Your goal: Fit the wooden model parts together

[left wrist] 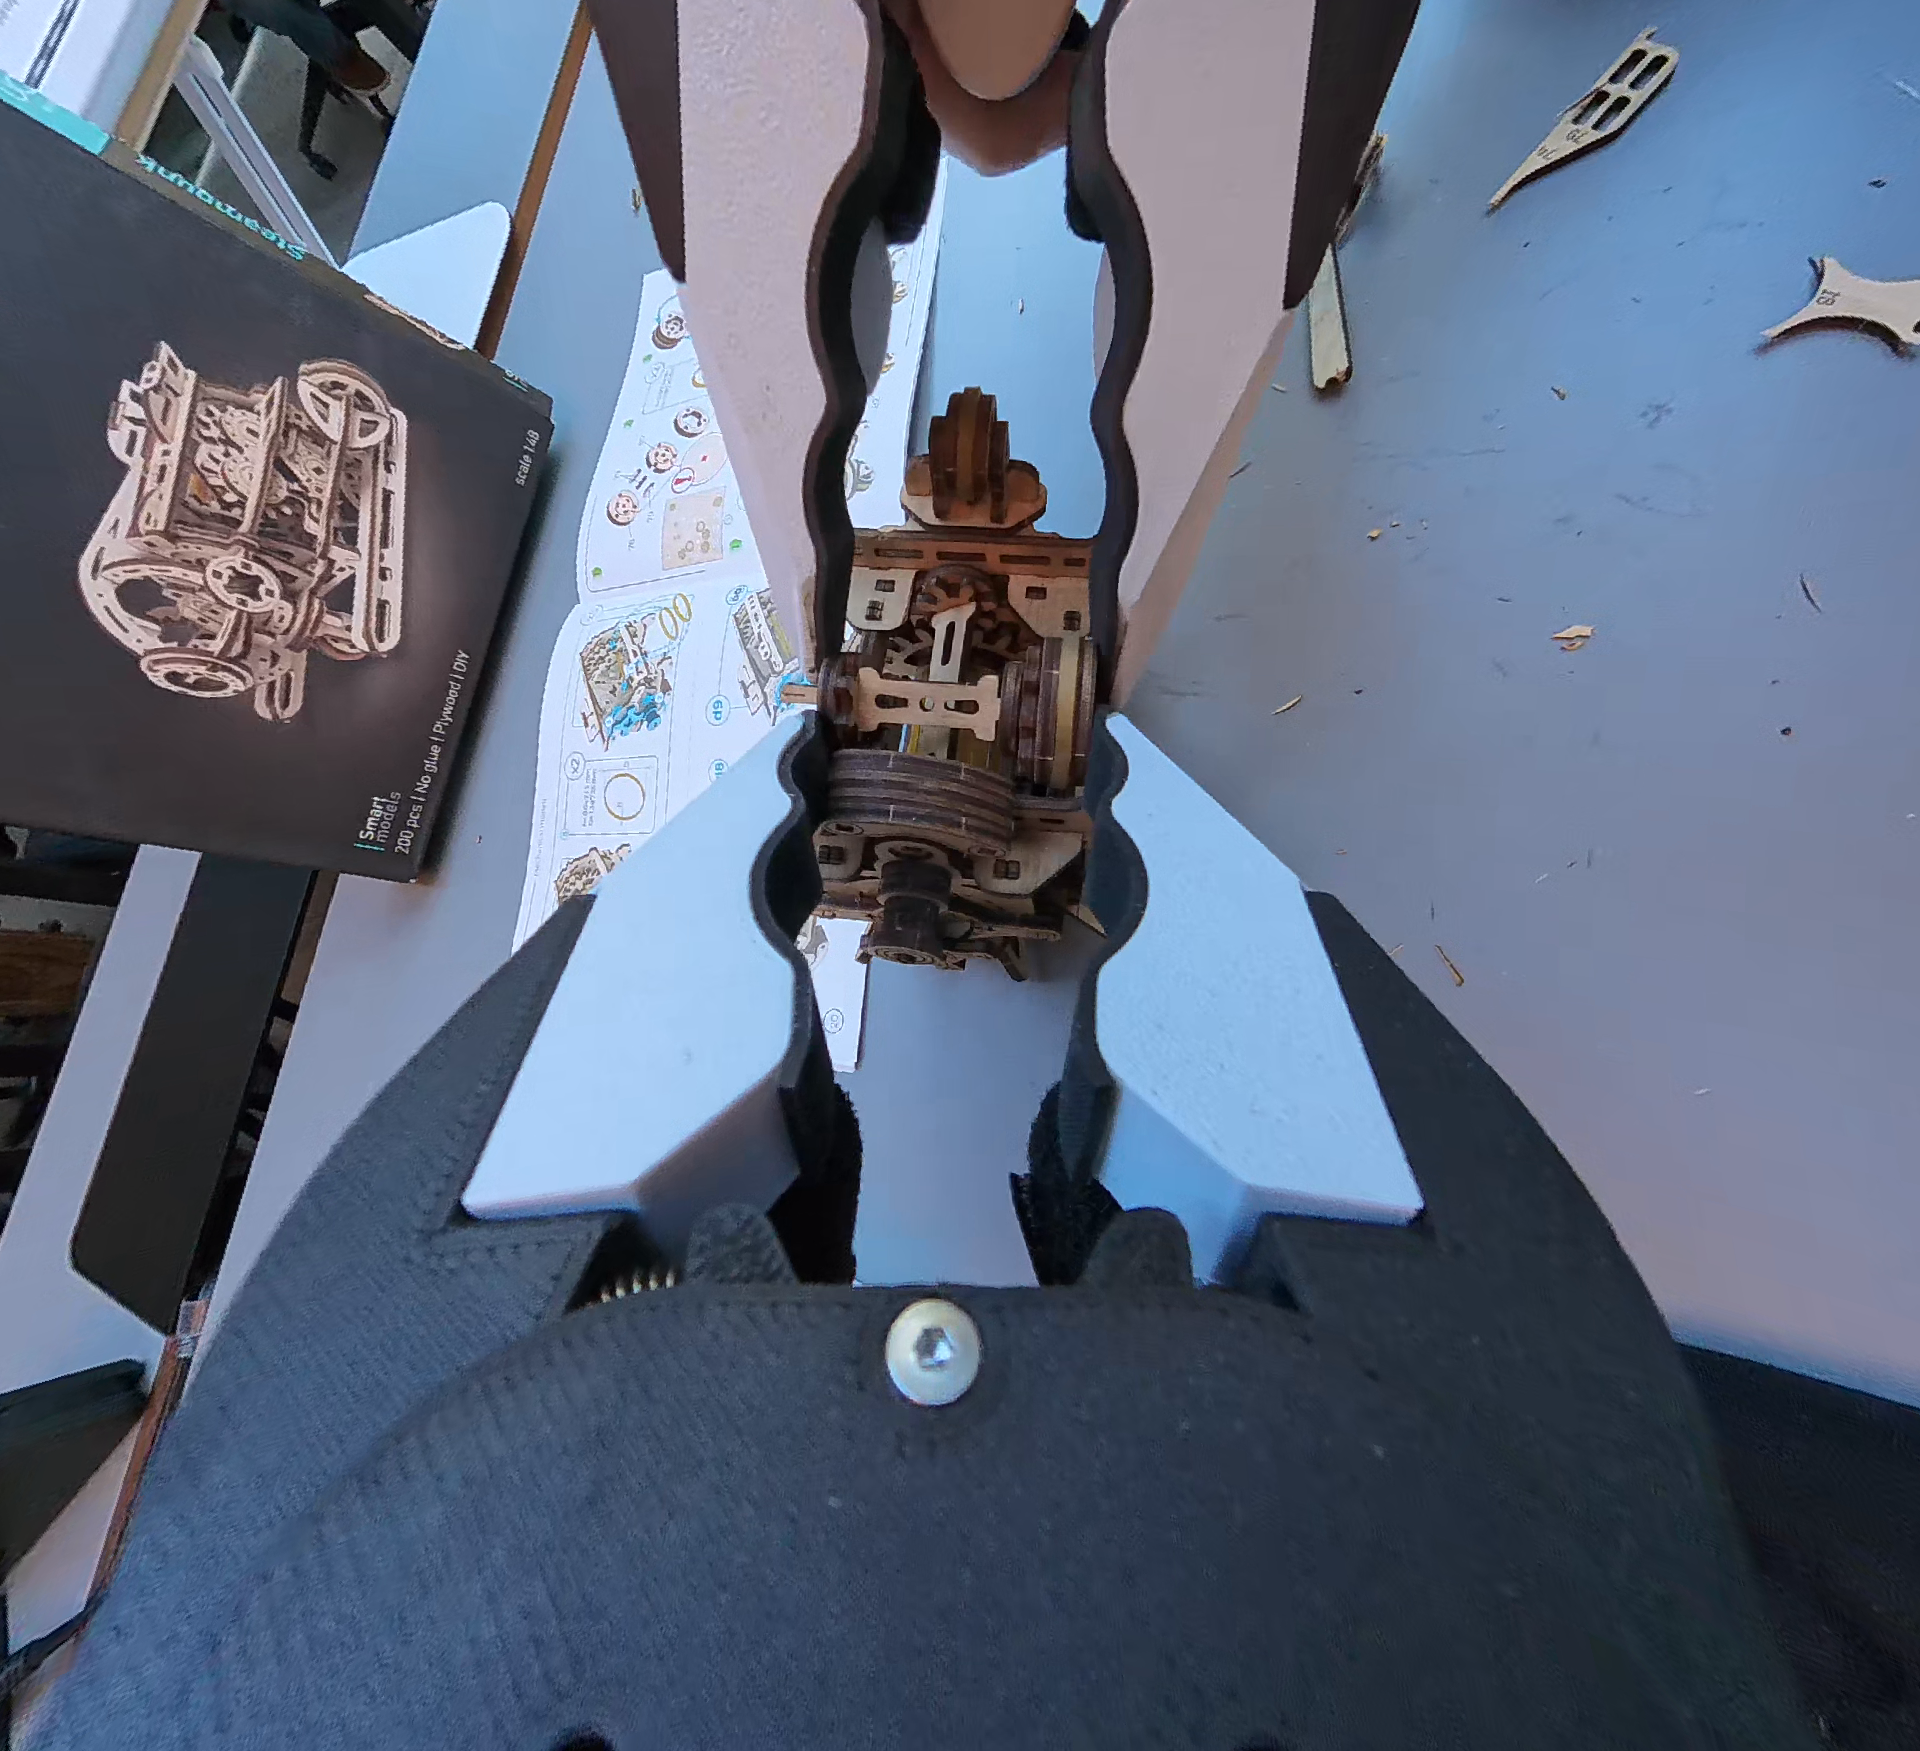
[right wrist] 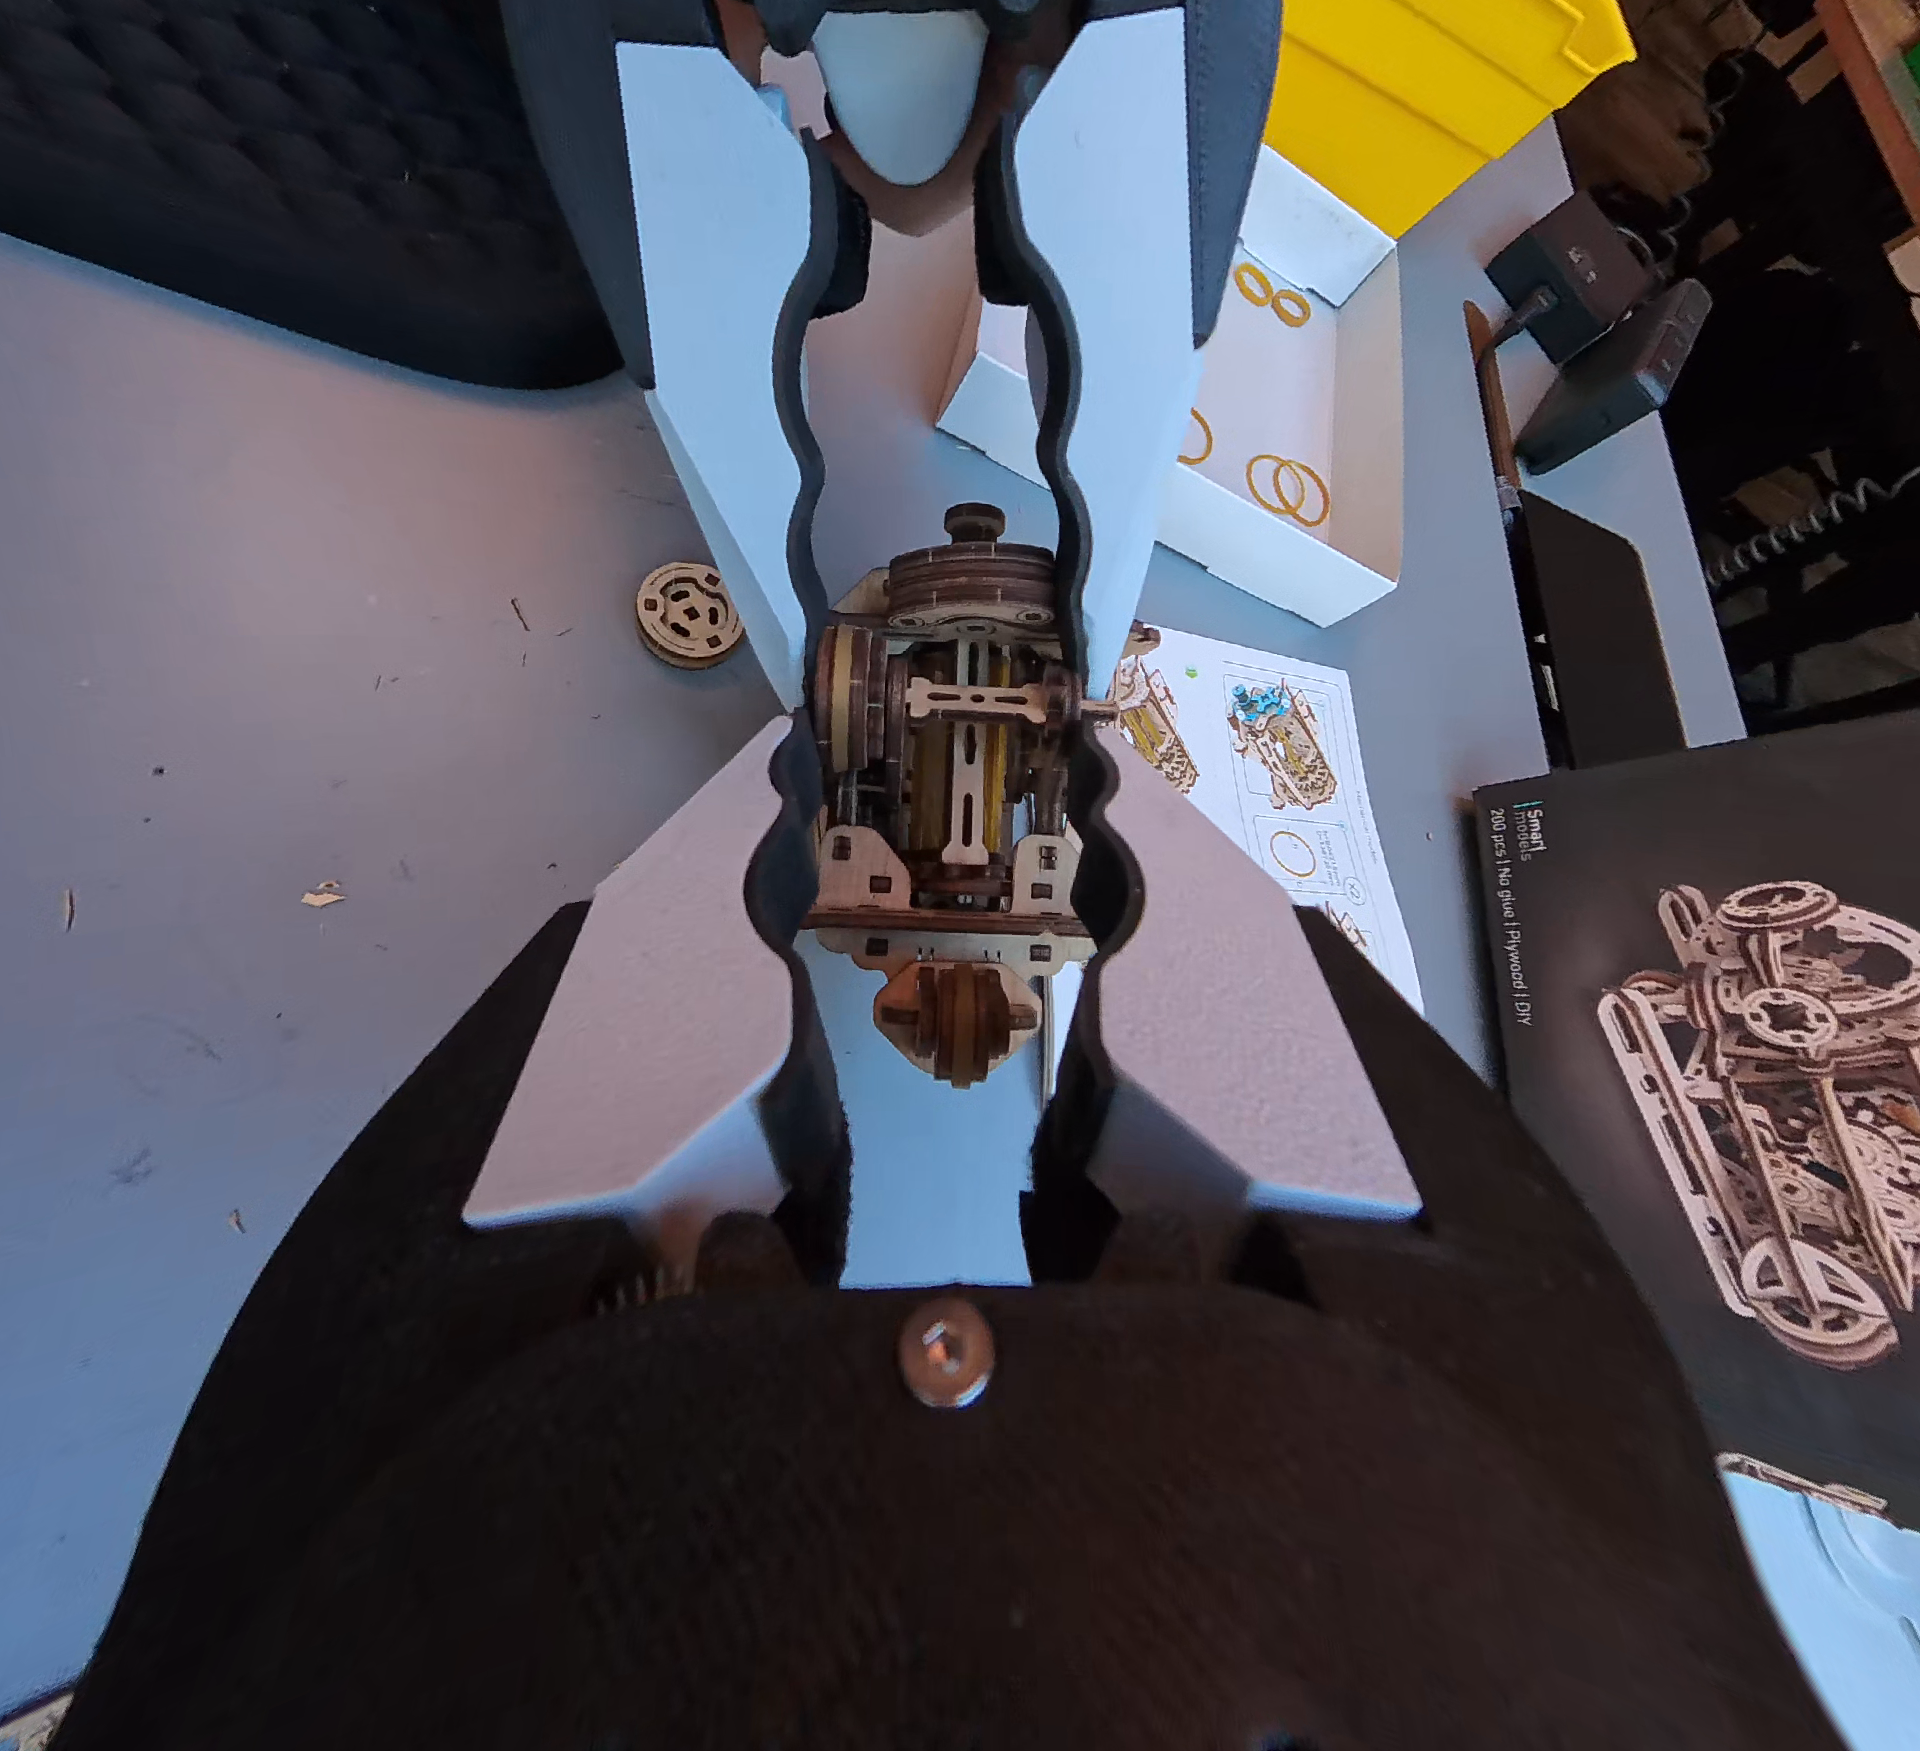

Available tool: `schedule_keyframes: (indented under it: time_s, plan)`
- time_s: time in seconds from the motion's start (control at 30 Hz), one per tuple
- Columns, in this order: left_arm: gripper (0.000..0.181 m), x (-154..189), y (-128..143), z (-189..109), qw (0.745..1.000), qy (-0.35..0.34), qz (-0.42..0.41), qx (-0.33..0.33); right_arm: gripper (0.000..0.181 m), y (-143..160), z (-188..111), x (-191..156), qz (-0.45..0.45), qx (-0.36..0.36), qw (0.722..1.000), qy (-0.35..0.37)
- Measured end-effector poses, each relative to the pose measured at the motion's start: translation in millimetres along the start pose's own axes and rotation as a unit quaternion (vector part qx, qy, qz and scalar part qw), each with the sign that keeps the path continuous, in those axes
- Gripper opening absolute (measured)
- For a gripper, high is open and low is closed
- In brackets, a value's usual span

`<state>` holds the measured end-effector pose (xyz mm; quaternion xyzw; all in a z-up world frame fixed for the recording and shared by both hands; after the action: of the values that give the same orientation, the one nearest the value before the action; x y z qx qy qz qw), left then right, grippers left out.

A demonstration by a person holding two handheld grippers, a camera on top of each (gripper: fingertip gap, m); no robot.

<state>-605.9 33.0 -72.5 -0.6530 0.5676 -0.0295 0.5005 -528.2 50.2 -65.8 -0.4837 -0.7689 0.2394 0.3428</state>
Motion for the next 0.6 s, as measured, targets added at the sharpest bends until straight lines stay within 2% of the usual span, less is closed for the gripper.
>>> schedule_keyframes:
  time_s: [0.17,0.4,0.47,0.5,0.6]
  plan:
    - [0.048,-0.1,1.0,-0.3,1.000,-0.008,0.008,-0.002,0.046,-0.3,1.5,-0.6,-0.006,-0.003,1.000,0.014]
    - [0.049,-1.0,1.7,-0.3,1.000,-0.007,0.009,0.002,0.049,0.9,1.5,2.7,0.005,-0.004,1.000,-0.008]
    - [0.049,0.2,1.5,-0.8,1.000,-0.008,0.020,0.004,0.069,1.2,0.0,7.9,0.001,-0.007,1.000,0.012]
    - [0.049,0.8,1.3,-0.7,1.000,-0.010,0.022,0.005,0.073,1.5,-0.4,9.2,0.001,-0.008,1.000,0.013]
    - [0.048,3.0,0.3,-0.1,0.999,-0.014,0.035,0.009,0.073,-0.6,1.0,7.7,-0.021,0.001,1.000,-0.001]
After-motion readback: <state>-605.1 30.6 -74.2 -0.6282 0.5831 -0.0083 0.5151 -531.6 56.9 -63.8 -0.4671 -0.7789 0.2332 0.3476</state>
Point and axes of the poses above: each gripper's, where its closed fingertips meet, z out along the fingers, y out of its underside, x = y × z across the jaws, the point moved 6 cm from there along -z, back along the fingers, and after that the axes turned 11 degrees about -y, right-handed, at the moved point
